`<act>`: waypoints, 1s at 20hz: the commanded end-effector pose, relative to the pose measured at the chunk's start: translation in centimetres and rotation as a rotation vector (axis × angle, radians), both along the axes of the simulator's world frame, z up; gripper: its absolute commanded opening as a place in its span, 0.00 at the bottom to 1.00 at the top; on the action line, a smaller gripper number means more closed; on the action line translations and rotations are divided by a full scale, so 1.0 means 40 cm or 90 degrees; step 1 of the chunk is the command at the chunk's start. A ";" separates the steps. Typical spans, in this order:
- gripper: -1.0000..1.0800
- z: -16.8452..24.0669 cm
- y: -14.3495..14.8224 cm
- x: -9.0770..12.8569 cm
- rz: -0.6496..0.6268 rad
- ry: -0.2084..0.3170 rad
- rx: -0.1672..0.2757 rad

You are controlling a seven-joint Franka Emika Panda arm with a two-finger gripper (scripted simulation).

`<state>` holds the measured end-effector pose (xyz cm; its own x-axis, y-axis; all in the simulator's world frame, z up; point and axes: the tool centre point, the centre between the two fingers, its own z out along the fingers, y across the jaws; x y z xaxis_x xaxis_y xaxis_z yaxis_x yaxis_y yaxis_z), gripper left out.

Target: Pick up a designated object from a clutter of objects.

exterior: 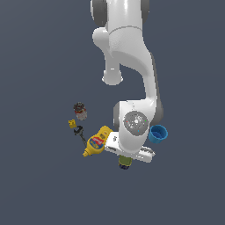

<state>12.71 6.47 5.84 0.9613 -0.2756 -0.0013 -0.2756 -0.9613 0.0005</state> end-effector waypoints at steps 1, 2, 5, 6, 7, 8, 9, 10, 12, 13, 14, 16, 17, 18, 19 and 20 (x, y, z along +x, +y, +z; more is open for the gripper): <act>0.00 0.000 0.000 0.002 0.000 -0.001 0.000; 0.00 0.000 0.000 0.002 0.000 -0.001 0.000; 0.00 0.000 0.000 0.002 0.000 -0.001 0.000; 0.00 0.000 0.000 0.002 0.000 -0.001 0.000; 0.00 0.000 0.000 0.002 0.000 -0.001 0.000; 0.00 0.000 0.000 0.002 0.000 -0.001 0.000; 0.00 0.000 0.000 0.002 0.000 -0.001 0.000; 0.00 0.000 0.001 0.000 0.000 0.000 0.000; 0.00 0.003 0.001 0.000 0.000 0.000 0.000; 0.00 0.006 0.002 -0.001 0.000 0.000 0.000; 0.00 0.010 0.003 -0.002 0.000 0.000 0.000; 0.00 0.023 0.005 -0.006 0.000 0.000 0.000; 0.00 0.031 0.006 -0.008 0.000 0.000 0.000; 0.00 0.040 0.008 -0.011 0.000 0.000 0.000; 0.00 0.051 0.010 -0.014 0.000 0.000 0.000; 0.00 0.063 0.012 -0.017 0.000 0.000 0.000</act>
<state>12.01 6.79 7.42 0.9612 -0.2756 -0.0065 -0.2756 -0.9613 0.0025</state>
